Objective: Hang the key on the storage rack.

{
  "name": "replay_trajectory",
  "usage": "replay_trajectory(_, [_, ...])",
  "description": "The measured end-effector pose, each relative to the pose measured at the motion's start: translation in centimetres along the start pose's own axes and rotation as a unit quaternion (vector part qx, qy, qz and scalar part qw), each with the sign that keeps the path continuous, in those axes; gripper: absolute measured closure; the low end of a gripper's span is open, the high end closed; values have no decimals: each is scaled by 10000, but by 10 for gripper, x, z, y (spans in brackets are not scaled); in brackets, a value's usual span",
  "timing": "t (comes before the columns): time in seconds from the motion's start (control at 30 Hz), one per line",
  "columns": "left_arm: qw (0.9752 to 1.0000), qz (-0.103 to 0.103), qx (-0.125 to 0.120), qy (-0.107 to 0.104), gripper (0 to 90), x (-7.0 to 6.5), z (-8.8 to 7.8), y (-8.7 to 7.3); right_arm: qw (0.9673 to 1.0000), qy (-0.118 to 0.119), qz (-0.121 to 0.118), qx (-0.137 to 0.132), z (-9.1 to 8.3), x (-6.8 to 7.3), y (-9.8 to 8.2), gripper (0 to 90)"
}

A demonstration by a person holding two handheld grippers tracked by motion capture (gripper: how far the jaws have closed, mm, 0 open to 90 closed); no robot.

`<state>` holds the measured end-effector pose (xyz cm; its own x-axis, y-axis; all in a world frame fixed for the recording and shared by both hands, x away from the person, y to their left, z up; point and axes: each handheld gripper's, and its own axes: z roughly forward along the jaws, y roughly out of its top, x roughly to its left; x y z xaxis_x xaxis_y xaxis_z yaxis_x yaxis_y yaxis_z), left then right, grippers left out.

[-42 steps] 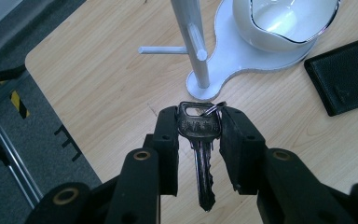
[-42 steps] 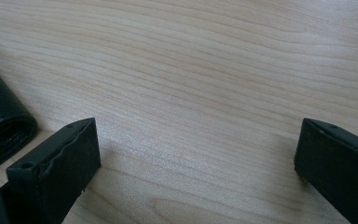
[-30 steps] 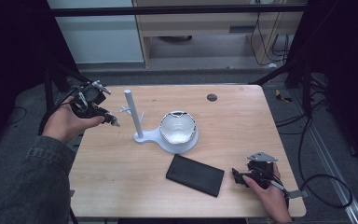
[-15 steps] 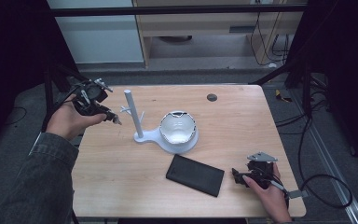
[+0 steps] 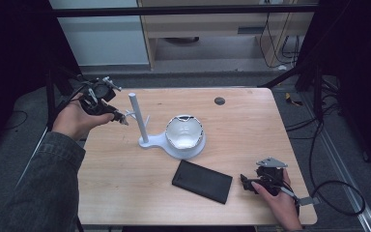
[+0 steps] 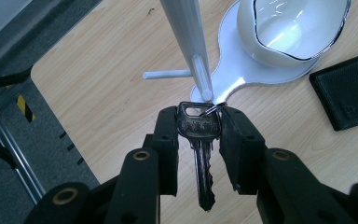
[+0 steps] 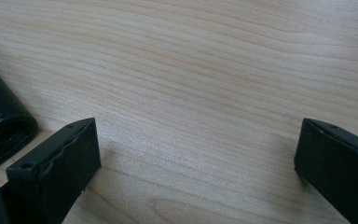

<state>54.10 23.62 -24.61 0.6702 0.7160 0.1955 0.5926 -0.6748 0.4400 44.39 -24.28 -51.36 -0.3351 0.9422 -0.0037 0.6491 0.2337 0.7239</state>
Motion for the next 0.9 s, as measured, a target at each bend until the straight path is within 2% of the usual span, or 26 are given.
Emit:
replay_trajectory(0.5, [10000, -28, -1, -12, 680, 1, 5, 3, 10000, -1, 0, 0, 0, 0, 0, 4])
replay_trajectory(0.57, [10000, 24, -14, -5, 680, 2, 7, 4, 10000, 0, 1, 0, 0, 0, 0, 4])
replay_trajectory(0.9, [10000, -43, -18, 6, 680, 2, 13, 8, 10000, 0, -2, -1, 0, 0, 0, 4])
